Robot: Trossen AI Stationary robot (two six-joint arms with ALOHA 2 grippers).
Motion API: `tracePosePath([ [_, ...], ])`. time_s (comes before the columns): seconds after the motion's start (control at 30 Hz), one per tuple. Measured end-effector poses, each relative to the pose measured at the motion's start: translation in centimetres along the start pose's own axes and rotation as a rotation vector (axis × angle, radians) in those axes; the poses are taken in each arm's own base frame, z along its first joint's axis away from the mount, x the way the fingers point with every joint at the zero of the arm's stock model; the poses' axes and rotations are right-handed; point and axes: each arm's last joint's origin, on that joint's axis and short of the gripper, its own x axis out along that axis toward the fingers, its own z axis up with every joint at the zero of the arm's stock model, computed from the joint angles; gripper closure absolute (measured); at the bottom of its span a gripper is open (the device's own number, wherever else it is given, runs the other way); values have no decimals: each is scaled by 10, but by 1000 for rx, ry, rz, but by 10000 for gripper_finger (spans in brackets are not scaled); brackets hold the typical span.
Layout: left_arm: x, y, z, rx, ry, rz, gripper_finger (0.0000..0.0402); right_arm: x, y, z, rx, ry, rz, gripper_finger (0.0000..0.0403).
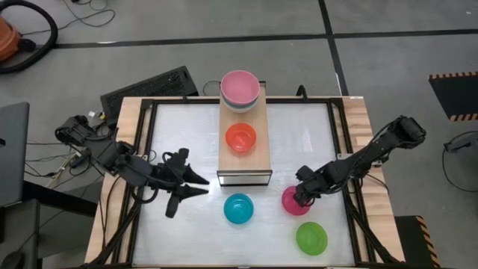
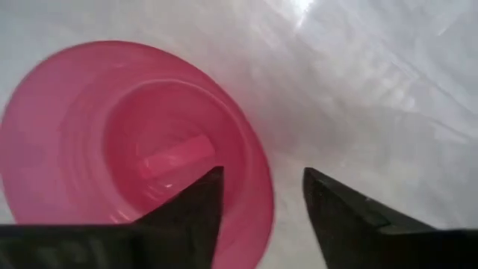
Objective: Place and stack bowls onto a shelf
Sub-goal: Stack the pink bowl on top of the orange bowl on the shelf
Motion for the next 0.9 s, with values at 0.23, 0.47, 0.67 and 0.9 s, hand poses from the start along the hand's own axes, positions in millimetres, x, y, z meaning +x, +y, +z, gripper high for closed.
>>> tracePosePath([
  [0.23,0,4,-1,-52,-30,104,299,4,-4,-1,33,14,-8,360],
  [0.47,-1,5,1,-71,-68,146,299,2,-2,-1,40,51,5,376],
  [0.67,-5,9,4,-41,-109,217,299,-19,15,4,15,46,76,380],
  [0.9,-4,25,11,-72,-151,328,299,-86,45,17,-80,0,171,380],
])
